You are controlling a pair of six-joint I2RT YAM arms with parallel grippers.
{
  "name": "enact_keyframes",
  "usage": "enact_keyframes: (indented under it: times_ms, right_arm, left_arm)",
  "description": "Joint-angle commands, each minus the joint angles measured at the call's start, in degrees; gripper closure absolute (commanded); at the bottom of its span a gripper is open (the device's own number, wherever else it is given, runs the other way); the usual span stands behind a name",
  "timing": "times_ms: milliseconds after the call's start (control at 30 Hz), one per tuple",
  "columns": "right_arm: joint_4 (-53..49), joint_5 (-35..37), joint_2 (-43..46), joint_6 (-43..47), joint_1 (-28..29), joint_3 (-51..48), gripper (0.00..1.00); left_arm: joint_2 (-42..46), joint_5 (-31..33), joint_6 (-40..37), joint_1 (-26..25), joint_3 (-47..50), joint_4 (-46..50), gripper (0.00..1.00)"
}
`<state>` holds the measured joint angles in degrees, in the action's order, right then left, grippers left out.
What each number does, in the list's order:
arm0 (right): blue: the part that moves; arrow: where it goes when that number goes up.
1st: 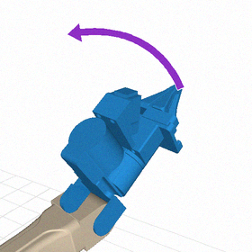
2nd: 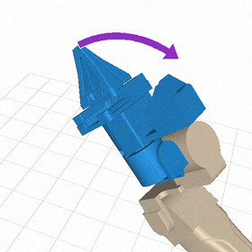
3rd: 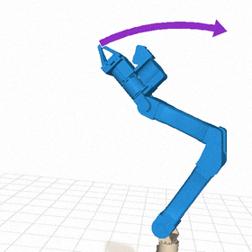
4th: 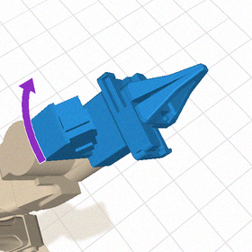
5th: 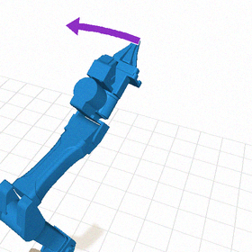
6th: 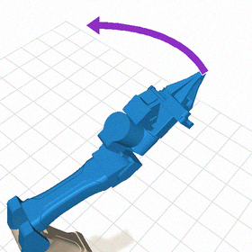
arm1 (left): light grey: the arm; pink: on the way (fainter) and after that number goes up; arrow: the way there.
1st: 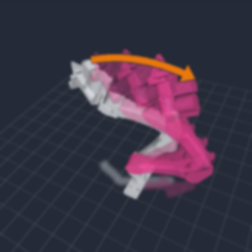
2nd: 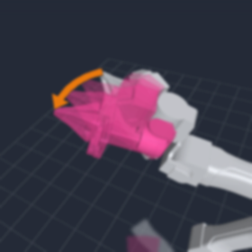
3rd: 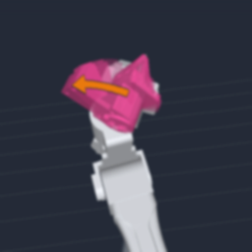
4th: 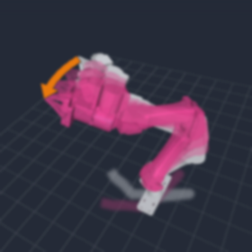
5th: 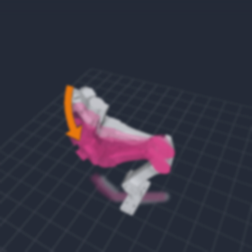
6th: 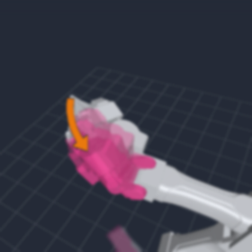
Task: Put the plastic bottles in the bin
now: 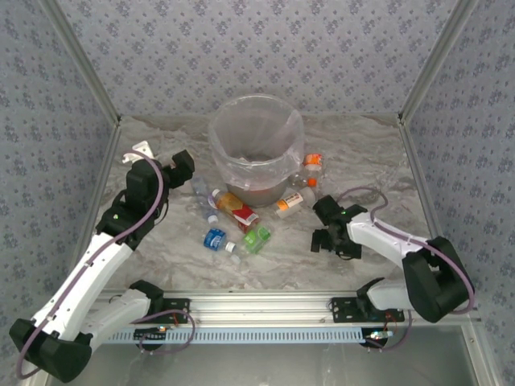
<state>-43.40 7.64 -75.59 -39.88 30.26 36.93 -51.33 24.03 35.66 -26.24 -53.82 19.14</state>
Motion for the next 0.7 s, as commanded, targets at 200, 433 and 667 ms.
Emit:
enact_keyframes:
  times_ms: [200, 433, 667]
  right_arm:
    - [5.7, 3.9, -2.1, -2.6, 2.2, -1.8, 0.17]
    - [7.3, 4.8, -0.8, -3.2, 2.5, -2.5, 0.32]
    - [7.9, 6.7, 4.4, -3.4, 2.8, -3.0, 0.41]
  left_arm:
    - [-0.8, 0.4, 1.2, 0.8, -0.7, 0.5, 0.0]
    - [-1.3, 0.5, 1.4, 1.2, -0.2, 0.9, 0.01]
    - [-1.5, 0.8, 1.9, 1.5, 0.4, 0.6, 0.01]
